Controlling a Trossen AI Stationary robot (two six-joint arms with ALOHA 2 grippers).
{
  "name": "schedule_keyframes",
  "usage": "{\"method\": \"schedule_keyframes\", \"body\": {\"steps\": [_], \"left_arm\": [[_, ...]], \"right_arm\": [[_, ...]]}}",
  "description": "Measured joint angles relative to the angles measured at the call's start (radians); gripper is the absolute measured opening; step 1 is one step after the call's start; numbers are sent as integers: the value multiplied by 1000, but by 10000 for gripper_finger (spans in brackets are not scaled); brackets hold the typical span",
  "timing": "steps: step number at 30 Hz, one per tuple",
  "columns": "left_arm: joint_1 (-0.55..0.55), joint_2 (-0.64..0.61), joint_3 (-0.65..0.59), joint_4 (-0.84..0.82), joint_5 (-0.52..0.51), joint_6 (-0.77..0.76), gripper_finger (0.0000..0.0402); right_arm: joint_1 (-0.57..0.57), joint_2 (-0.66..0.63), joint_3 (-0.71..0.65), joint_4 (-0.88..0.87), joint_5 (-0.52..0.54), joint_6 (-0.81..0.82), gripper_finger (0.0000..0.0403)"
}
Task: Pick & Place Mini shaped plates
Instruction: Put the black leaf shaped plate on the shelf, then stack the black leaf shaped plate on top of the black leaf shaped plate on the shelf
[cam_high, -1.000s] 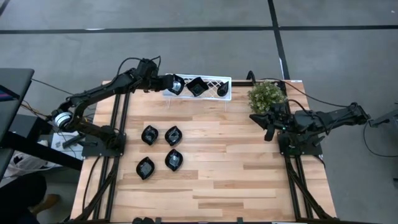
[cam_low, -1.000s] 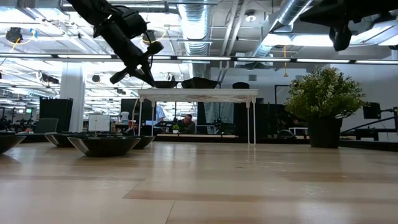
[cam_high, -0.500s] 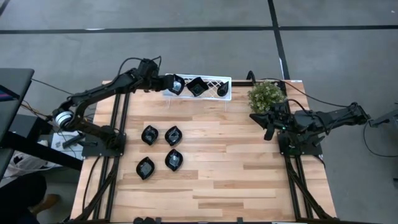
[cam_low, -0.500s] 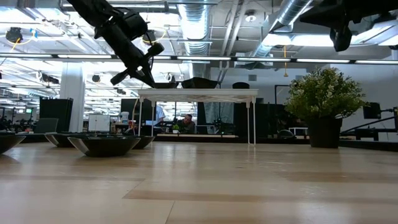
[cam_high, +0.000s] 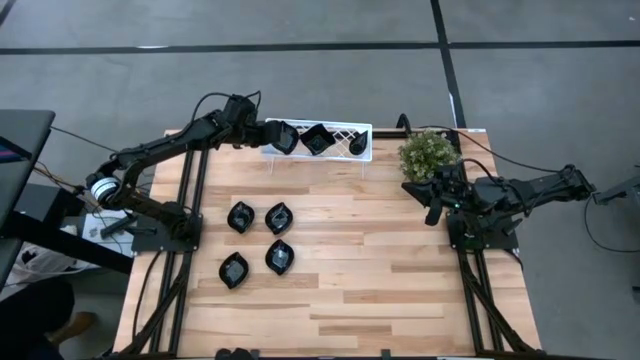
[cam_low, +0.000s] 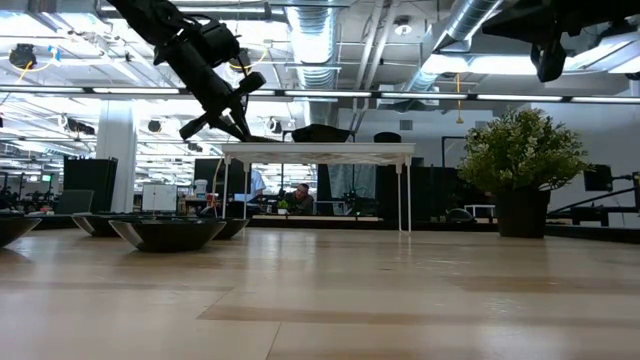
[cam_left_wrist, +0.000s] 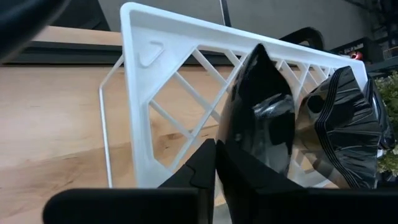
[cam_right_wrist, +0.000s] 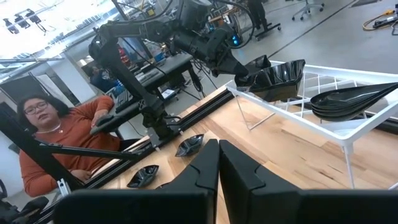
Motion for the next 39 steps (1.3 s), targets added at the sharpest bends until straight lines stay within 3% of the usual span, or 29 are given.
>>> {"method": "schedule_keyframes", "body": {"steps": [13,22,29,39], "left_arm": [[4,-1,0,4,0,28,86],[23,-34,0,5,-3,54,90],[10,-153,-5,4,-4,62,90],[-186,-394,-129,-90,-2,32,90]], "right_arm": [[0,0,0,0,0,0,7],[0,0,0,1,0,0,7],[0,0,0,1,0,0,7],[0,0,0,0,0,0,7]]}}
